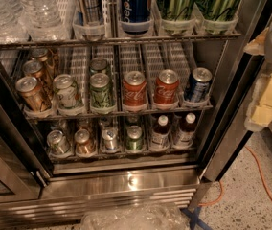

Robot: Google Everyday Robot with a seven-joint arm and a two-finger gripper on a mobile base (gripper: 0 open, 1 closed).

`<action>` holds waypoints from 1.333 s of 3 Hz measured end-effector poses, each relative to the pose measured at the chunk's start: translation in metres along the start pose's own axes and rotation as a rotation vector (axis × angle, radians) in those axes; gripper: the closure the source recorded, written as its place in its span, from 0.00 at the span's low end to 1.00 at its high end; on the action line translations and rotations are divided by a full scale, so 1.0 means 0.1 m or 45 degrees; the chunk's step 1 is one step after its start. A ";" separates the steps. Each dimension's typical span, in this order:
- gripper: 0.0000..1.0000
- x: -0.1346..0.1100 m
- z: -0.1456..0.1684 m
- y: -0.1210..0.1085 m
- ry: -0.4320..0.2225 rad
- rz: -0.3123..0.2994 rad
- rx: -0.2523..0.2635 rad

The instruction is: Pick orange can from bottom shelf of fridge

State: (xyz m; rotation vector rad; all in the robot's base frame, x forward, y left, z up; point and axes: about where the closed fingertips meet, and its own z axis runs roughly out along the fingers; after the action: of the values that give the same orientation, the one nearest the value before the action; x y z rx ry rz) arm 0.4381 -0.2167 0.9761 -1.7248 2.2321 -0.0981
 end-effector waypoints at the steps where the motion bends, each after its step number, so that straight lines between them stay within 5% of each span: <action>1: 0.00 0.00 0.00 0.00 -0.001 -0.001 0.000; 2: 0.00 -0.24 -0.06 0.08 -0.043 -0.066 0.003; 3: 0.00 -0.85 -0.09 0.28 -0.176 -0.164 -0.007; 4: 0.00 -1.41 -0.06 0.53 -0.397 -0.172 -0.042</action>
Offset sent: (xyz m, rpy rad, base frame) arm -0.0097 0.0505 0.0143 0.0340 -0.0188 0.1255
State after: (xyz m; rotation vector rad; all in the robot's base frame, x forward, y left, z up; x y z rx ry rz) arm 0.4184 -0.0687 0.9976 -1.7689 1.9037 0.1676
